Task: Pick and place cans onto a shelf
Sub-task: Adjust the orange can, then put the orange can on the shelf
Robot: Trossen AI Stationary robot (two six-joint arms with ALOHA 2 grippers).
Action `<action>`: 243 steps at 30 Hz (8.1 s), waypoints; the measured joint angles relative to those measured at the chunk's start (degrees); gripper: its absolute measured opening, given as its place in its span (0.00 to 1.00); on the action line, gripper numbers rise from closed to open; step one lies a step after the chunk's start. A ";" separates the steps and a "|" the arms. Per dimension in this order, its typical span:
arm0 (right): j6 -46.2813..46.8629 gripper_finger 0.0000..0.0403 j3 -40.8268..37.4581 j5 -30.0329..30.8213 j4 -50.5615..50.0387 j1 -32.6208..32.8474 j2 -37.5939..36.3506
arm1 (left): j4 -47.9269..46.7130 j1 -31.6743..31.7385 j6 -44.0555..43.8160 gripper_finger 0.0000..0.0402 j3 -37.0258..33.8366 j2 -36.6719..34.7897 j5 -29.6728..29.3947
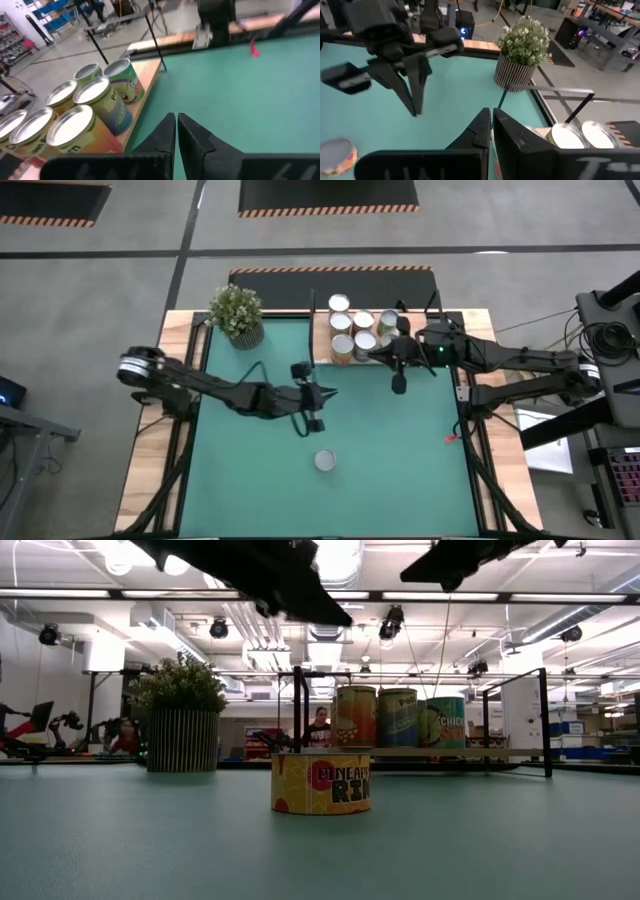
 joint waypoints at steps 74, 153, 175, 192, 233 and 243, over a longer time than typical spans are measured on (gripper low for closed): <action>-5.22 0.02 -4.87 0.03 -2.75 -0.15 -7.50 | 7.21 14.63 4.10 0.00 11.16 23.55 -4.70; 17.81 0.02 1.59 31.51 12.30 8.97 33.91 | 2.14 4.05 20.04 0.00 -19.61 -33.54 5.86; 14.26 0.02 9.34 37.68 5.57 6.73 40.25 | 1.98 4.05 20.05 0.00 -19.60 -33.48 5.73; 13.51 0.02 9.10 35.45 5.05 6.62 38.76 | 1.95 4.05 20.05 0.00 -19.58 -33.46 5.73; 38.73 0.02 7.19 14.28 -26.74 23.89 12.02 | -5.65 -5.91 -1.43 0.00 -16.55 -11.24 12.48; 27.75 0.02 7.04 13.03 -17.22 28.15 19.68 | -8.60 -7.80 -11.11 0.00 -14.10 -3.61 29.65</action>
